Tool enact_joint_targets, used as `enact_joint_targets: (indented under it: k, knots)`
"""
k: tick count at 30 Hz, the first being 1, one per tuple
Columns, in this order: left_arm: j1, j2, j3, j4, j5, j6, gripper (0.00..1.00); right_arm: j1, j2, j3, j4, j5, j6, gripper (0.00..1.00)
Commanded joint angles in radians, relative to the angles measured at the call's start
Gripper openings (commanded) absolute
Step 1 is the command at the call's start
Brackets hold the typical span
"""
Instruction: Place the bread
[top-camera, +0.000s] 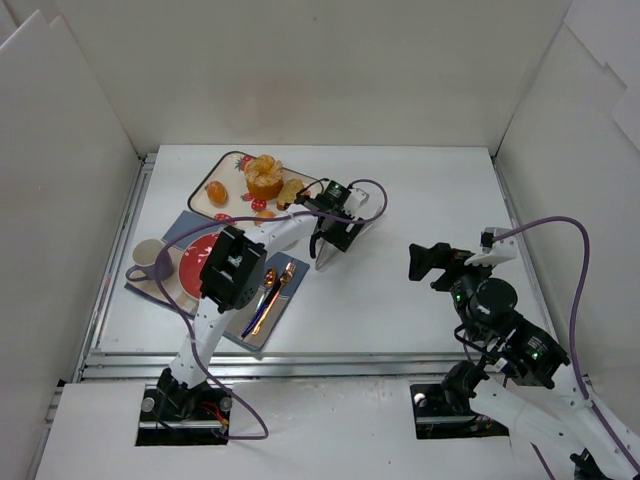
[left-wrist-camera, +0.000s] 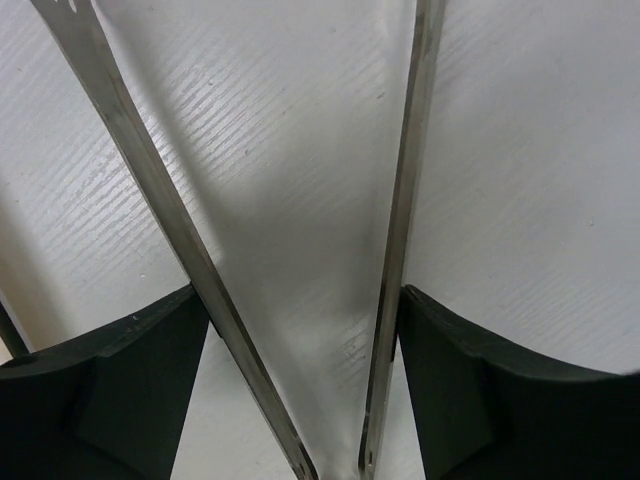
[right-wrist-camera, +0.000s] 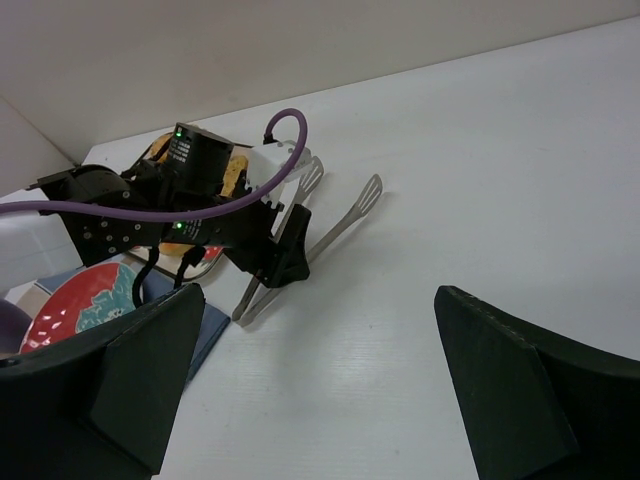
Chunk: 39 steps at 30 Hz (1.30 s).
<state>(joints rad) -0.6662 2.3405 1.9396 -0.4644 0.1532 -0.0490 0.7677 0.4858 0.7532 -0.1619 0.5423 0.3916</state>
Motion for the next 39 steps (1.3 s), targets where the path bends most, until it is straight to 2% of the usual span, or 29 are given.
enact_joint_targets:
  k: [1, 6, 11, 17, 23, 33, 37, 39]
  knots:
    - [0.007, -0.038, 0.032, 0.012, 0.013, -0.012, 0.68, 0.002, -0.003, 0.005, 0.050, 0.011, -0.005, 0.98]
    - [0.007, -0.099, -0.010, -0.002, -0.035, -0.018, 0.59, 0.004, -0.006, 0.005, 0.048, 0.007, -0.007, 0.98]
    - [-0.012, -0.159, 0.033, -0.097, -0.092, -0.014, 0.61, 0.004, -0.003, 0.002, 0.048, 0.007, -0.005, 0.98]
    - [-0.021, -0.201, 0.166, -0.239, -0.103, -0.006, 0.63, 0.005, -0.003, 0.003, 0.048, 0.010, -0.003, 0.98]
    - [-0.030, -0.234, 0.231, -0.341, -0.118, 0.006, 0.64, 0.005, -0.021, 0.002, 0.047, 0.008, -0.003, 0.98]
    - [-0.030, -0.314, 0.222, -0.395, -0.142, -0.006, 0.58, 0.005, -0.019, 0.001, 0.047, 0.005, -0.002, 0.98]
    - [-0.021, -0.369, 0.199, -0.411, -0.187, -0.012, 0.49, 0.005, -0.016, 0.001, 0.047, 0.002, -0.002, 0.98]
    - [-0.010, -0.397, 0.162, -0.405, -0.179, -0.014, 0.49, 0.004, -0.018, 0.001, 0.047, 0.002, 0.000, 0.98]
